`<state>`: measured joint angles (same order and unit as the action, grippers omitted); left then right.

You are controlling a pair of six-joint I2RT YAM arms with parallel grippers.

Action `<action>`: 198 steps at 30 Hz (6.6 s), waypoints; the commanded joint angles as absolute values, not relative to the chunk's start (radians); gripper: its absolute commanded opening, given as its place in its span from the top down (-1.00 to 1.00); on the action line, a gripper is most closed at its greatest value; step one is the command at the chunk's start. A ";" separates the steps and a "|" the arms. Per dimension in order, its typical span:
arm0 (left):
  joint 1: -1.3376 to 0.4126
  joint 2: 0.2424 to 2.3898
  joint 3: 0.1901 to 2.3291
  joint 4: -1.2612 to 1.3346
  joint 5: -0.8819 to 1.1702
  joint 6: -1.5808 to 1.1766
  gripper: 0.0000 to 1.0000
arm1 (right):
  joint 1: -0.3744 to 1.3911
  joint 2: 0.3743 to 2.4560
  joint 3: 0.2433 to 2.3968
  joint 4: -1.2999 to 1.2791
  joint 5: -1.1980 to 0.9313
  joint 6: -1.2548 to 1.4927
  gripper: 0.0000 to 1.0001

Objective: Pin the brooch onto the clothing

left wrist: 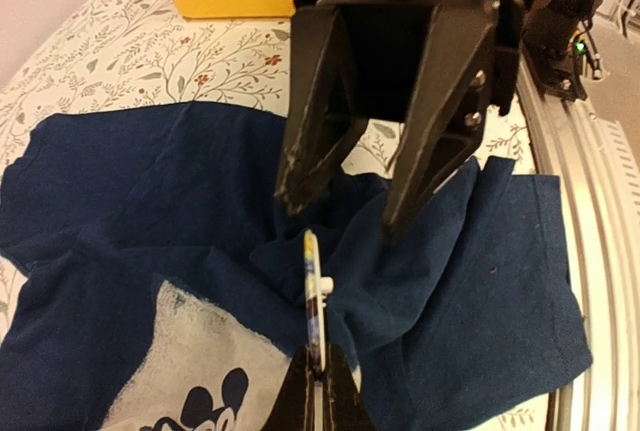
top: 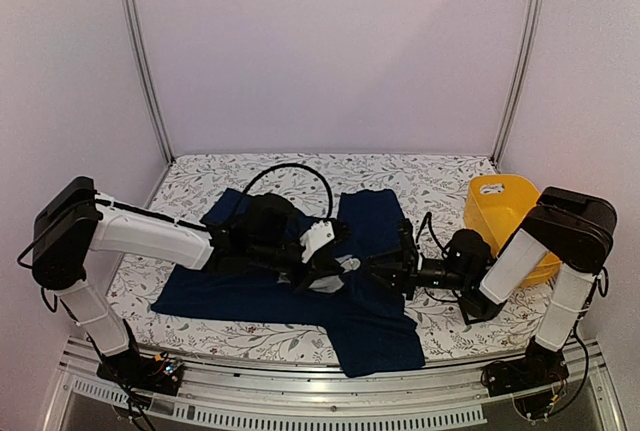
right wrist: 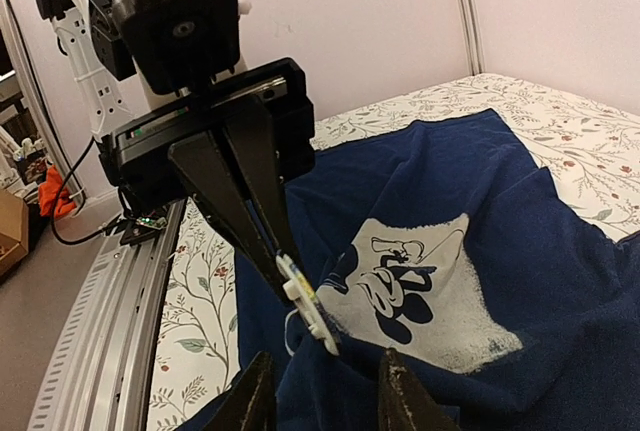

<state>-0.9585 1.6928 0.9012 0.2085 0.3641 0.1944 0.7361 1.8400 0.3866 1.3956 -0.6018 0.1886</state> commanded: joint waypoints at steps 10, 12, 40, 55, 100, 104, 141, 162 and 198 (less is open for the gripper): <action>-1.192 1.740 0.984 0.019 -0.045 0.439 0.19 | 0.696 1.568 0.349 1.090 -0.488 0.034 0.02; -1.222 1.731 1.004 -0.037 0.017 0.412 0.16 | 0.696 1.539 0.348 1.042 -0.472 0.024 0.01; -0.561 1.498 0.515 0.024 -0.073 -0.541 0.42 | 0.557 2.162 1.362 -0.504 0.285 0.109 0.52; -0.455 1.577 0.547 0.100 -0.036 -0.513 0.37 | 0.441 2.589 2.183 -0.686 0.172 -0.115 0.46; -0.691 1.266 0.544 0.165 -0.194 -0.377 -0.08 | 0.991 1.823 1.034 -1.305 0.540 0.840 0.48; -0.690 1.276 0.549 0.165 -0.183 -0.381 -0.08 | 0.991 1.825 1.048 -1.321 0.587 0.842 0.54; -0.691 1.318 0.570 0.173 -0.161 -0.347 -0.08 | 1.025 1.924 0.999 -1.258 0.607 0.826 0.50; -0.691 1.320 0.567 0.200 -0.137 -0.333 -0.08 | 1.034 1.913 0.994 -1.347 0.657 0.938 0.64; -0.740 1.216 0.564 0.245 -0.105 -0.245 -0.07 | 1.083 1.758 1.312 -1.272 0.671 0.786 1.00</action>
